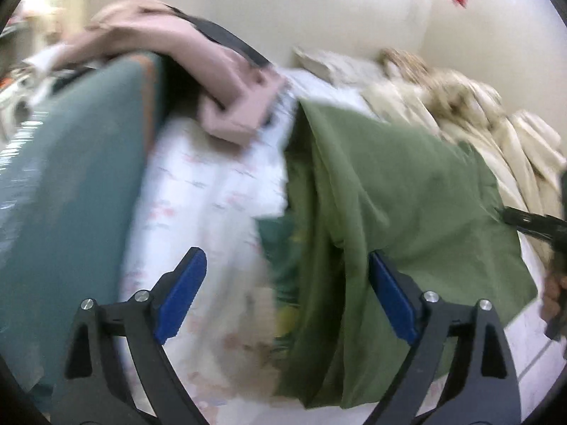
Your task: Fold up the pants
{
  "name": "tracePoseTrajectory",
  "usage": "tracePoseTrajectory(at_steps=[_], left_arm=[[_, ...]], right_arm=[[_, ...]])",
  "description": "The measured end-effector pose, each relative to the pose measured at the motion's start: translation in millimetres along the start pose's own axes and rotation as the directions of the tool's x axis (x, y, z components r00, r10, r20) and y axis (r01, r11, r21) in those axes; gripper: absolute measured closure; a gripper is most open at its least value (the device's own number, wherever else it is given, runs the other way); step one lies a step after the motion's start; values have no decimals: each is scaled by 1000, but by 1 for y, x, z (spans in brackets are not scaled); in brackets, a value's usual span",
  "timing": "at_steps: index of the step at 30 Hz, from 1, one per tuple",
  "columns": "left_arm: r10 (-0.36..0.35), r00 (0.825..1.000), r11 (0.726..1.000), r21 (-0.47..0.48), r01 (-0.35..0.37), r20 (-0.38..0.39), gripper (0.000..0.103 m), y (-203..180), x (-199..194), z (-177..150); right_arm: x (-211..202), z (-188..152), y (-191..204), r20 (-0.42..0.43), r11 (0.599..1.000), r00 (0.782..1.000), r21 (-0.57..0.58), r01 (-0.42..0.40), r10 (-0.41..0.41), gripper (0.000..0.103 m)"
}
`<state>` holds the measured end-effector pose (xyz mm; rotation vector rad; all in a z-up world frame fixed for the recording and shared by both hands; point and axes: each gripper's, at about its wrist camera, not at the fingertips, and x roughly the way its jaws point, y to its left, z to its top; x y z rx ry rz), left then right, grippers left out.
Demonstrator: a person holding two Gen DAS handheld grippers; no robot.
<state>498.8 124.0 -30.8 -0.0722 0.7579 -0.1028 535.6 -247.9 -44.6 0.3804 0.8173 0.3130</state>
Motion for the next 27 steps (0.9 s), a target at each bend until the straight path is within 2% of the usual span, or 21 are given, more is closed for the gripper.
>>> tracePoseTrajectory(at_steps=[3,7,9,14,16,20,23,27], left_arm=[[73,997,997,-13,-72,30,13,7,-21,-2],[115,991,993,14,-117,69,13,-4,-68,-18],[106,989,994,5,-107,101,13,-15,-103,-33],[105,983,994,-38,-101,148,12,-47,-179,-77],[94,985,995,-36,-90,143,12,-62,-207,-97],[57,989,998,-16,-55,138,12,-89,-253,-133],[62,989,998,-19,-60,135,4,-103,-287,-163],[53,989,998,21,-56,136,0,-118,-322,-207]], right_arm=[[-28,4,-7,9,1000,1000,17,-9,9,41],[-82,-15,24,38,996,999,-86,-15,18,40],[-110,-33,45,45,991,998,-129,-31,38,40],[-179,-96,98,102,980,994,-199,-9,29,25],[-205,-123,113,125,976,992,-216,9,18,21],[-251,-177,120,167,983,986,-176,42,-12,12],[-281,-214,124,198,982,979,-171,78,-43,2],[-304,-259,124,222,979,971,-160,126,-88,0]])
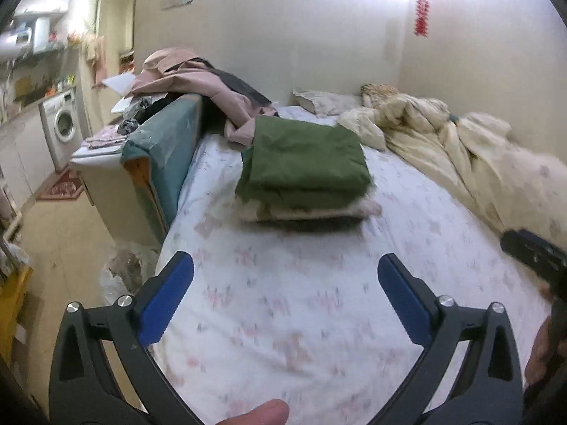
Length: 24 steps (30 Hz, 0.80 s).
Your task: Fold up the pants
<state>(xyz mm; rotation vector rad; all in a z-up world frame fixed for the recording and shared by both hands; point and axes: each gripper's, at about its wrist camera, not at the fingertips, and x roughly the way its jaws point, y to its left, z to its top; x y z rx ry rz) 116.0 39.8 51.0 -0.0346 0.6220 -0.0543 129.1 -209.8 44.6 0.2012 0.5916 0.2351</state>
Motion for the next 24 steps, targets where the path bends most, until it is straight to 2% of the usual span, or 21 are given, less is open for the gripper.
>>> tracePoseTrajectory(at_steps=[2,5,8,16,19,24], left_arm=[[15,1000,999,36,-15,17,0,-6,-21,-27],[20,1000,1000,13,-20,9,0,-6,-32,-44],[44,996,999,5,-45,72,0,-6,-45,-55],[33,996,998,48,-38,88,0,-16,-48,-65],[31,996,998,45,-35,84,0,-16,-47,-66],[21,997,999,32,-24,68,0,-17,-45,-66]], right_arm=[[-16,-21,2,32,1000,999,5,19,-19,0],[-28,-44,12,37,998,998,-38,45,-43,0],[-35,-58,19,41,997,998,-60,56,-53,0],[-35,-76,26,39,993,995,-69,92,-90,0],[-36,-77,25,51,994,994,-46,100,-97,0],[-37,-77,29,70,990,990,-72,124,-119,0]])
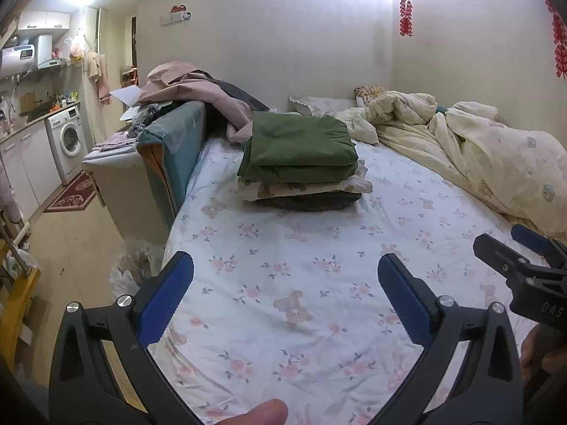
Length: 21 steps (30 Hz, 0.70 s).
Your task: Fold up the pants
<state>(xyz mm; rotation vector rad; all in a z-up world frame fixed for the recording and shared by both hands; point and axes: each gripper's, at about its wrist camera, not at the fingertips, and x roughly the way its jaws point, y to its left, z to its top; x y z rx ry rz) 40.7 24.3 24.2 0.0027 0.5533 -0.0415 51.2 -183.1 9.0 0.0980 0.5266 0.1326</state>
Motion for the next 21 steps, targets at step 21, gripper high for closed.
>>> tracePoseTrajectory(at_steps=[21], left_arm=[[21,1000,1000,10,-21,15,0,-3,0,-3]], right_arm=[[-1,-1,3,-5,1000,1000,-6,18,-18,0]])
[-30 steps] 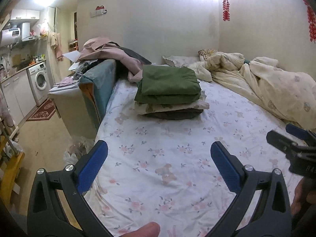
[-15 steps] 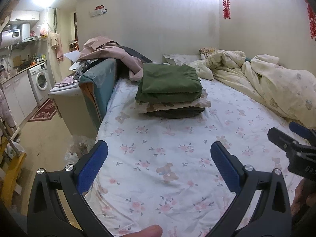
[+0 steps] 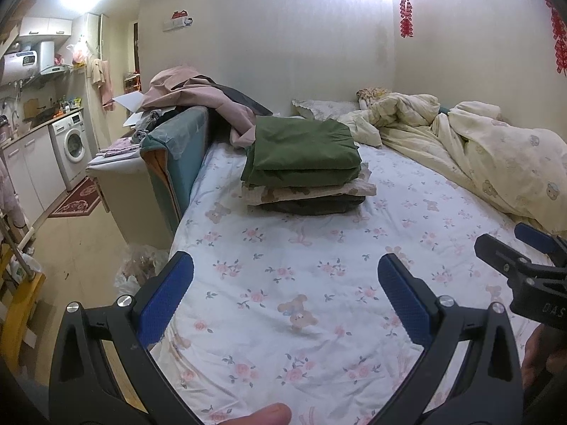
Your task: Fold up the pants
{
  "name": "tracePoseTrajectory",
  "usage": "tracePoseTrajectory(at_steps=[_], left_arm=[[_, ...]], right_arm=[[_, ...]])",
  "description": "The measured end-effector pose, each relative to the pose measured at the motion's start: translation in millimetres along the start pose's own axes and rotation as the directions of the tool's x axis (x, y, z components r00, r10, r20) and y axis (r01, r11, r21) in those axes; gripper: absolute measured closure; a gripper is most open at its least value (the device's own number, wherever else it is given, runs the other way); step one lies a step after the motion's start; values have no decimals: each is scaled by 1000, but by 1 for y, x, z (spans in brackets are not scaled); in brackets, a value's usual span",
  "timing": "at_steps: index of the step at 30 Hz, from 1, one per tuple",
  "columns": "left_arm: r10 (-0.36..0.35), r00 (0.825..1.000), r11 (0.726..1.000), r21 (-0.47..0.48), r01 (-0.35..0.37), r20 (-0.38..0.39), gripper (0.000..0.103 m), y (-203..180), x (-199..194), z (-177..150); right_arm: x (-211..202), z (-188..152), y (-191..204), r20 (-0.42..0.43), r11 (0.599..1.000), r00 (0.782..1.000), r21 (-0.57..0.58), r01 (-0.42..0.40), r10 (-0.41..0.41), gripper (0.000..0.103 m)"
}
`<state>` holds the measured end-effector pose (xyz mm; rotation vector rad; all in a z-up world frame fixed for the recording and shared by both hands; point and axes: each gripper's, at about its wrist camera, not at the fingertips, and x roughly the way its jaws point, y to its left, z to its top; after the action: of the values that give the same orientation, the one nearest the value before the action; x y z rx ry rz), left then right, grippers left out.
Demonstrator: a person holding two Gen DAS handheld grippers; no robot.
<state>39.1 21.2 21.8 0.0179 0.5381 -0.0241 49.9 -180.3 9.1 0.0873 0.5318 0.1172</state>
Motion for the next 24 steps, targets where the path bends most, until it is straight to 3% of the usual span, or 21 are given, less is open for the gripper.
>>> tracePoseTrajectory(at_steps=[6,24], left_arm=[[30,999,999,13,-30,20,0,1,-2,0],[17,1000,1000,-6,-17,21,0,3,-4,3]], right_arm=[[-4,0,4,17,1000,1000,-12,4,-4,0],[5,-2,5,-12,1000,1000,0,1,-1,0]])
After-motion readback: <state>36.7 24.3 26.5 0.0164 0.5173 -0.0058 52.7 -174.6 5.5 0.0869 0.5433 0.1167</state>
